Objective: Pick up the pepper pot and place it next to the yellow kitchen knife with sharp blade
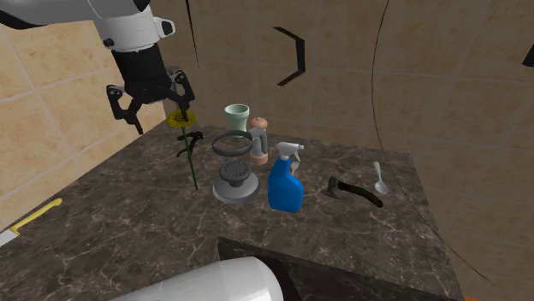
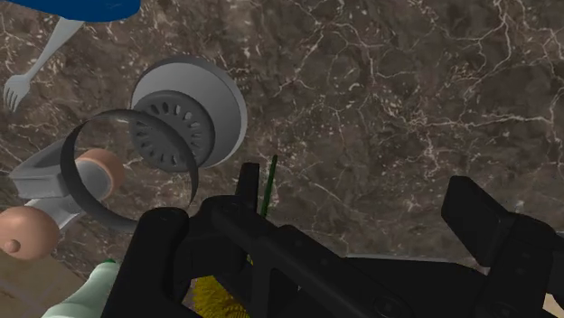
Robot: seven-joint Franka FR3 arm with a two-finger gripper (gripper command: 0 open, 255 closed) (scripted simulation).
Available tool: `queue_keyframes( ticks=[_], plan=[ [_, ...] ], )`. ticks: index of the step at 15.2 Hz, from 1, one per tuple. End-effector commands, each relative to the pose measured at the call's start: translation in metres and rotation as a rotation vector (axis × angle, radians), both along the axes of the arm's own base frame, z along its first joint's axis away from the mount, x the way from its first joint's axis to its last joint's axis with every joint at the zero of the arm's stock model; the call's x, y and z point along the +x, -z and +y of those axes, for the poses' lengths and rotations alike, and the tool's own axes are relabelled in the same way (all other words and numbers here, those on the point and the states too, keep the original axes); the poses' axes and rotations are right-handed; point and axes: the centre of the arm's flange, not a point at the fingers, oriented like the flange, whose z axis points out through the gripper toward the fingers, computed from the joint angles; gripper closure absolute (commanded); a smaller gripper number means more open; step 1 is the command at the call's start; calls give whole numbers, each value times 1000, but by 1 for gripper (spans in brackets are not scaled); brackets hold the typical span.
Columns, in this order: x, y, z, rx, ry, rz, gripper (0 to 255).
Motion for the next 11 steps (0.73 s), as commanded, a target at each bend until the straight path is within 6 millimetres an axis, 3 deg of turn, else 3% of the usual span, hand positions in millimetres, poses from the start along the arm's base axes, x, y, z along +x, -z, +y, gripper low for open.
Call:
queue_keyframes(
  ticks=[1, 11],
  plan=[
    [19, 10, -19, -6, 13, 3, 0],
    [98, 54, -114, -29, 76, 21, 0]
  ],
)
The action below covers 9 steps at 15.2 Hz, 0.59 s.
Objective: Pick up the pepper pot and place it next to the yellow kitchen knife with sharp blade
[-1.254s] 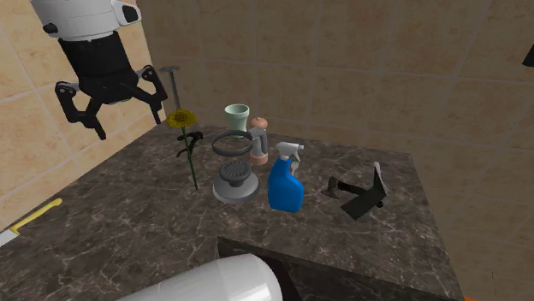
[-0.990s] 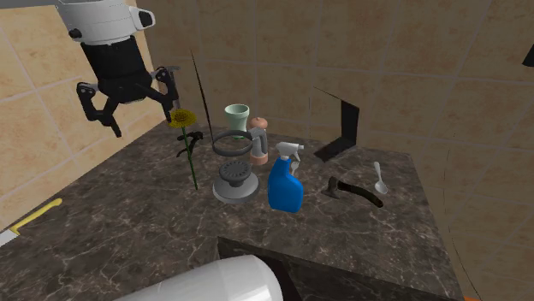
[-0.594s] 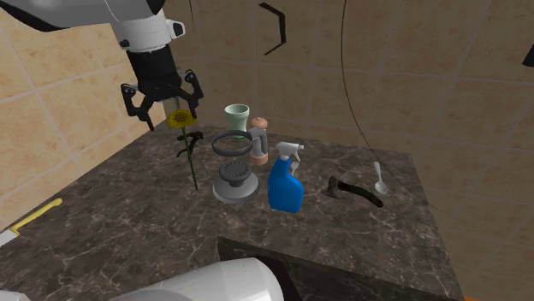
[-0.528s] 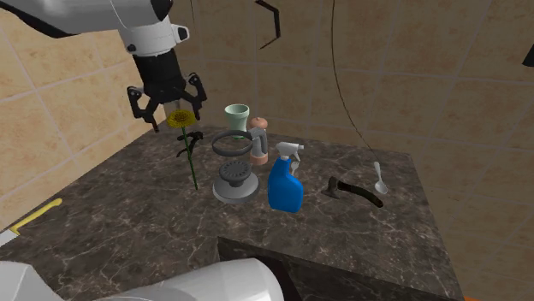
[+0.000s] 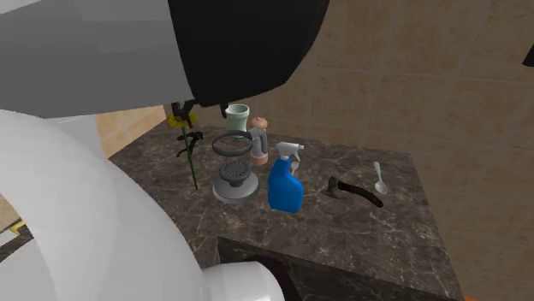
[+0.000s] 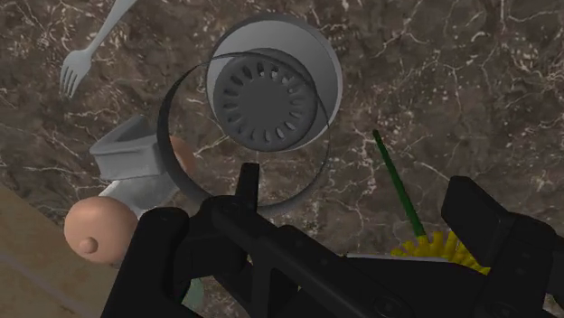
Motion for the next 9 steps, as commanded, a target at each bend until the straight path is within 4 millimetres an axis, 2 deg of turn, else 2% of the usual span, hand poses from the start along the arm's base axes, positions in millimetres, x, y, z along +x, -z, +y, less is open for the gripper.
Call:
queue_keyframes(
  ticks=[1, 9],
  plan=[
    [16, 7, -22, -6, 12, 3, 0],
    [74, 42, -102, -25, 63, 18, 0]
  ],
)
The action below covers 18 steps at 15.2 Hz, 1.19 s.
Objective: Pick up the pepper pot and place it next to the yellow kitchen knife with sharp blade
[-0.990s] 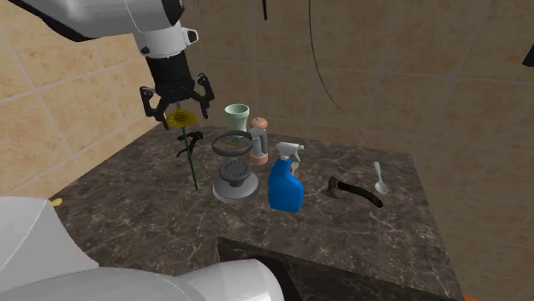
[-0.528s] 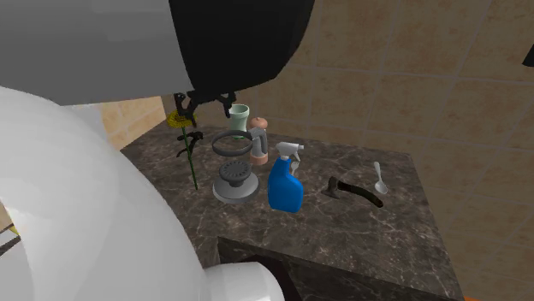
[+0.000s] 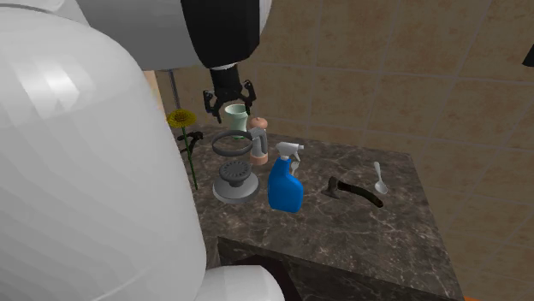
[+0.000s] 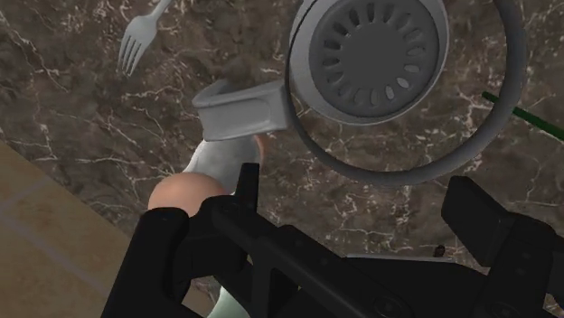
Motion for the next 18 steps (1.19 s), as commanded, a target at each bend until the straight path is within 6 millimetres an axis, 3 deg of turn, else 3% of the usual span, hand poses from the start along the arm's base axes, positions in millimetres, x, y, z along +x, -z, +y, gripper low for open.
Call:
queue_keyframes(
  ticks=[1, 8, 16, 18],
  plan=[
    [15, 12, -24, -5, 13, 4, 0],
    [61, 42, -98, -22, 57, 17, 0],
    [61, 82, -105, -22, 58, 17, 0],
    [61, 82, -105, -22, 58, 17, 0]
  ],
)
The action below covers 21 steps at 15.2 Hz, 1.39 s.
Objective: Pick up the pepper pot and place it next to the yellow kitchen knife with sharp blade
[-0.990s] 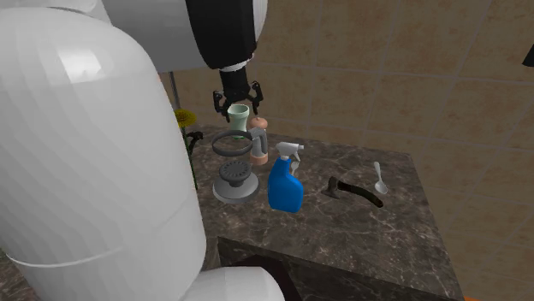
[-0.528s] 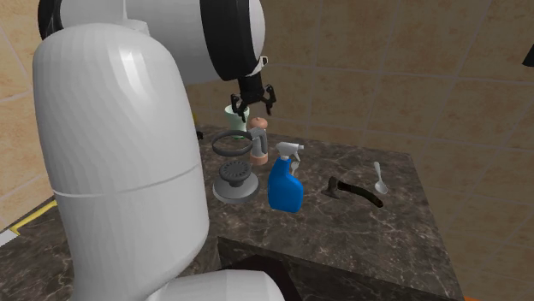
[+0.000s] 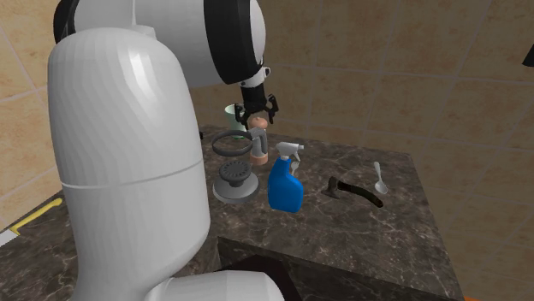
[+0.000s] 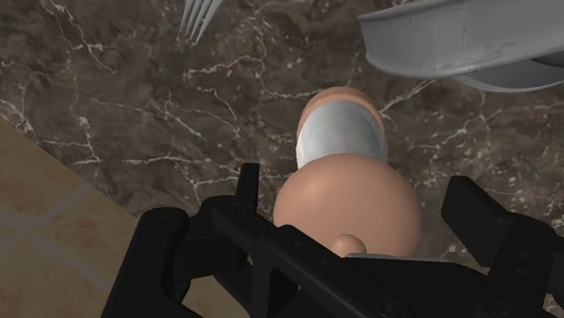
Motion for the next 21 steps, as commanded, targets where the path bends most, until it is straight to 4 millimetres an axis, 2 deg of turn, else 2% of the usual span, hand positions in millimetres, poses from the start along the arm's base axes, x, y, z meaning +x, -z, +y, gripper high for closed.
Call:
queue_keyframes(
  ticks=[1, 6, 7, 16, 21],
  plan=[
    [0, 1, -1, 0, 0, -1, 0],
    [0, 1, -1, 0, 0, -1, 0],
    [0, 1, -1, 0, 0, -1, 255],
    [0, 1, -1, 0, 0, -1, 255],
    [0, -25, -1, 0, 0, -1, 255]
  ],
)
